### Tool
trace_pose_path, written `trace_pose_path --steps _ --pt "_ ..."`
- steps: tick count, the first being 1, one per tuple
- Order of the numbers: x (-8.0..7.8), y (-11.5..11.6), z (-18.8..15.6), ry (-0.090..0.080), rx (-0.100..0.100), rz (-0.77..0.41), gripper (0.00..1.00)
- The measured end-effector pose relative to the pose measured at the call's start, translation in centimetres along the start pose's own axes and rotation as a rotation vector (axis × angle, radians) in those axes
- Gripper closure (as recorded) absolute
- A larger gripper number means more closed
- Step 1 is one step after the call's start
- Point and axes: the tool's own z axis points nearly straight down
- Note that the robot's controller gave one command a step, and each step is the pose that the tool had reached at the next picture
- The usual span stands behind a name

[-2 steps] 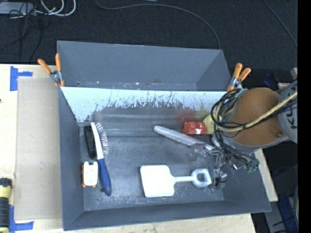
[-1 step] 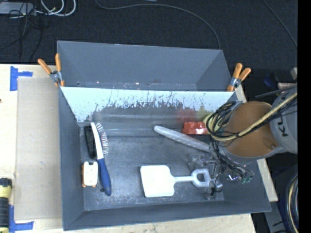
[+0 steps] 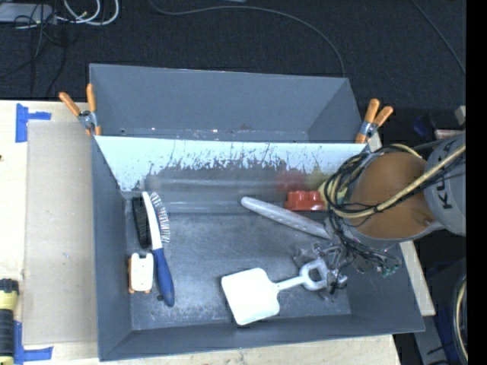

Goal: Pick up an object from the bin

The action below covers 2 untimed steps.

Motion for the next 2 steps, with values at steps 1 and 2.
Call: trace_pose_path --steps 1,2 --pt "0.0 0.0 0.0 0.0 0.0 0.0 1.0" --pt "0.0 0.02 -0.05 0.0 0.0 -0.001 1.0"
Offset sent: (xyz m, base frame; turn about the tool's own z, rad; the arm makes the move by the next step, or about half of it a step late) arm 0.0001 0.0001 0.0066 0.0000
